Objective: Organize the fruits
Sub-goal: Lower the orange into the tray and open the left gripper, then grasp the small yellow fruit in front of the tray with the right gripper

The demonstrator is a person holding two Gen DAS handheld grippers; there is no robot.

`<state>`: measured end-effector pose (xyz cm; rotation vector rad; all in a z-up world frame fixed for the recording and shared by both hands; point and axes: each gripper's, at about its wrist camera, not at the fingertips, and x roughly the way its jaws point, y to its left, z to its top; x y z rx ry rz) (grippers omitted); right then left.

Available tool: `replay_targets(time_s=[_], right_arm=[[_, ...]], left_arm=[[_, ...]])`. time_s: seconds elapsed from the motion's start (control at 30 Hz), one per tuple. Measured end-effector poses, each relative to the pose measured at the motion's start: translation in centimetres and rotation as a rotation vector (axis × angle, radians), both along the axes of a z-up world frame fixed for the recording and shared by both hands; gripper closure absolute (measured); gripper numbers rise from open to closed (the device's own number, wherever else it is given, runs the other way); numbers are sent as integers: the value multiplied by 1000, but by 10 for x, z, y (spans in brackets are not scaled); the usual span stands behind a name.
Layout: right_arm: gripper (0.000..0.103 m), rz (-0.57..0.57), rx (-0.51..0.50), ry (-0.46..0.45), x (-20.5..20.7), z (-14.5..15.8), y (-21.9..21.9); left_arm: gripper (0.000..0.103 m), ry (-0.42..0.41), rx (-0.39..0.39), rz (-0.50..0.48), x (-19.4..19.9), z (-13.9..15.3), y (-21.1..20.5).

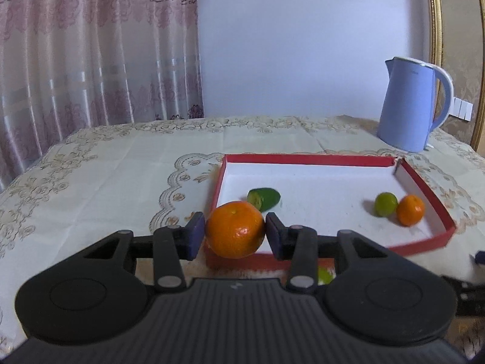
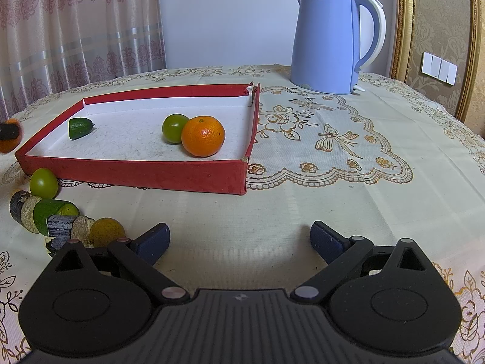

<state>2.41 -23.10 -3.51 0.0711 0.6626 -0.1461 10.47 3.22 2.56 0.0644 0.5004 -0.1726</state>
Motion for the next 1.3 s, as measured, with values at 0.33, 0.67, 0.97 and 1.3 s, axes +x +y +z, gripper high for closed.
replay_targets(time_s=[0.33,0.67,0.97,1.3], right_arm=[[3,0,0,0,0,0,0],[3,0,1,1,0,0,0],[2,0,1,1,0,0,0],[1,0,2,1,0,0,0]], left_arm=[[63,73,25,-2,54,-22,-17],[48,97,52,-9,62,-35,-19],[7,-82,94,-13,8,-19,-17],[3,-19,22,2,-63,-27,17]])
